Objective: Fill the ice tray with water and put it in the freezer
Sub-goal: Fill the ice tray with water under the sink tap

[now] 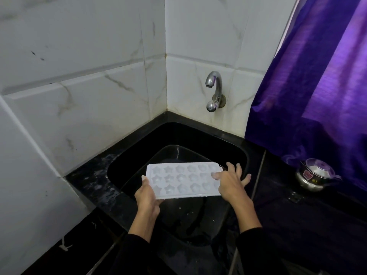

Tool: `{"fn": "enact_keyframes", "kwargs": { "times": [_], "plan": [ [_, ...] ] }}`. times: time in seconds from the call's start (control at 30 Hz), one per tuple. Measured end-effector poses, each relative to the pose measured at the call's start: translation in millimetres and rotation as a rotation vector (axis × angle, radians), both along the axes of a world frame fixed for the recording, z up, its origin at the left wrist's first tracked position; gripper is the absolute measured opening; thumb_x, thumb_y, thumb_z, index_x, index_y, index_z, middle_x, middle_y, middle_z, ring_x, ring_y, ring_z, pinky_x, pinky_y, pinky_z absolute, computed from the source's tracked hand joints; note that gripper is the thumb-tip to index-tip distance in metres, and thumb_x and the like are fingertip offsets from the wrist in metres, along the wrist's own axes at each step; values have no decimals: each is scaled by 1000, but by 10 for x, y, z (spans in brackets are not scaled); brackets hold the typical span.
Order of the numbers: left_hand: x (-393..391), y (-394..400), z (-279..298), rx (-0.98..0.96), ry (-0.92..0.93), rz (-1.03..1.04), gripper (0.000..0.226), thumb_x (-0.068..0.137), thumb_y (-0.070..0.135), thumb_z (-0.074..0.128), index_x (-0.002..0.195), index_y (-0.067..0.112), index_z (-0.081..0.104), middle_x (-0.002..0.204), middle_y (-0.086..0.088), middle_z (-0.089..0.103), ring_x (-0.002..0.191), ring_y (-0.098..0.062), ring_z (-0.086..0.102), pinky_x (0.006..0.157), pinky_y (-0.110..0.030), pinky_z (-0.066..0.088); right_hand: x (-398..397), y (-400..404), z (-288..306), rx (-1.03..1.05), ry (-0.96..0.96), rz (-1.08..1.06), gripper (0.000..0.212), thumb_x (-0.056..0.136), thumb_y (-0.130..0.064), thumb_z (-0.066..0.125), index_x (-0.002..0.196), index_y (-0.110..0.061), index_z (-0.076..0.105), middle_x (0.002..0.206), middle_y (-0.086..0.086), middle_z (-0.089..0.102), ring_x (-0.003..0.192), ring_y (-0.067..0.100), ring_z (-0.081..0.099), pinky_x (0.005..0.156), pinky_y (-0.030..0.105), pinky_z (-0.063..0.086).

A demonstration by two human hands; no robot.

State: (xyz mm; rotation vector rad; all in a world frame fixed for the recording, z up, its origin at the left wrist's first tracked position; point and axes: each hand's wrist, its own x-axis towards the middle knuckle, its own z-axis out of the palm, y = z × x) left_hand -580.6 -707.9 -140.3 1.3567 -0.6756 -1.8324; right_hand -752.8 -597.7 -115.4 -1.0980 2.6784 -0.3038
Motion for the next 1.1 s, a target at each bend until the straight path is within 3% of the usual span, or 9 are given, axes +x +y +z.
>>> {"fn": "enact_keyframes", "kwargs": {
  "times": [0.13, 0.27, 0.4, 0.5, 0.57, 0.73, 0.83, 0.93, 1.1],
  "plan": [
    [4, -1, 8, -3, -7, 6, 36, 100, 43, 40, 95, 13, 57, 93, -9, 67, 85, -27, 66, 81, -48, 54, 16, 19, 16, 30, 10, 5, 66, 74, 25, 42, 113, -23, 66, 159, 15, 8, 147, 37, -14, 112, 65, -10],
    [0, -5, -2, -1, -9, 0, 37, 100, 43, 39, 101, 11, 57, 93, -9, 66, 84, -26, 65, 79, -47, 54, 3, 22, 91, 57, 4, -23, 72, 77, 23, 46, 123, -31, 61, 159, 15, 7, 147, 37, -15, 112, 65, -10],
    [-22, -7, 16, -14, -9, 7, 34, 100, 43, 39, 92, 14, 56, 91, -7, 66, 80, -24, 65, 76, -46, 53, 18, -9, 93, 46, 4, -10, 70, 78, 22, 48, 125, -28, 60, 160, 16, 2, 147, 38, -16, 113, 66, -9],
    [-30, -14, 22, -7, -6, 15, 34, 100, 42, 40, 94, 13, 56, 90, -8, 65, 80, -24, 64, 76, -46, 53, 34, 0, 57, 20, 2, 0, 57, 75, 23, 44, 97, -25, 65, 158, 17, 9, 147, 38, -13, 112, 67, -10],
    [-35, -15, 18, -1, -5, 14, 35, 100, 42, 40, 97, 11, 56, 89, -8, 65, 79, -25, 64, 75, -47, 53, 41, 7, 74, 27, -8, -12, 50, 73, 23, 44, 77, -25, 55, 156, 18, 13, 147, 39, -12, 111, 68, -9],
    [-56, -7, 0, 5, -3, 0, 36, 100, 42, 40, 99, 10, 56, 89, -8, 65, 78, -24, 64, 75, -46, 53, -5, -12, 92, 67, 16, -34, 62, 80, 18, 50, 123, -25, 61, 158, 17, 6, 146, 40, -14, 111, 67, -9],
    [-68, -15, -21, 6, 2, 7, 36, 100, 43, 40, 100, 10, 56, 89, -7, 66, 78, -24, 64, 77, -48, 53, 26, -30, 69, 60, 14, -24, 48, 77, 19, 48, 95, -23, 62, 157, 17, 10, 146, 41, -13, 111, 68, -9],
    [-72, -17, -35, 7, 2, 6, 36, 99, 43, 41, 97, 11, 56, 88, -7, 66, 78, -23, 65, 79, -48, 54, 35, -44, 45, 59, 6, -51, 40, 75, 19, 46, 69, -20, 46, 153, 17, 18, 146, 41, -9, 110, 70, -9],
    [-60, -30, -44, 7, 1, 19, 37, 100, 43, 40, 103, 10, 56, 89, -7, 66, 79, -23, 65, 74, -46, 53, 2, -91, -5, 51, 16, -40, 37, 84, 12, 53, 98, -20, 64, 156, 18, 12, 146, 41, -12, 109, 69, -10]
  ]
}}
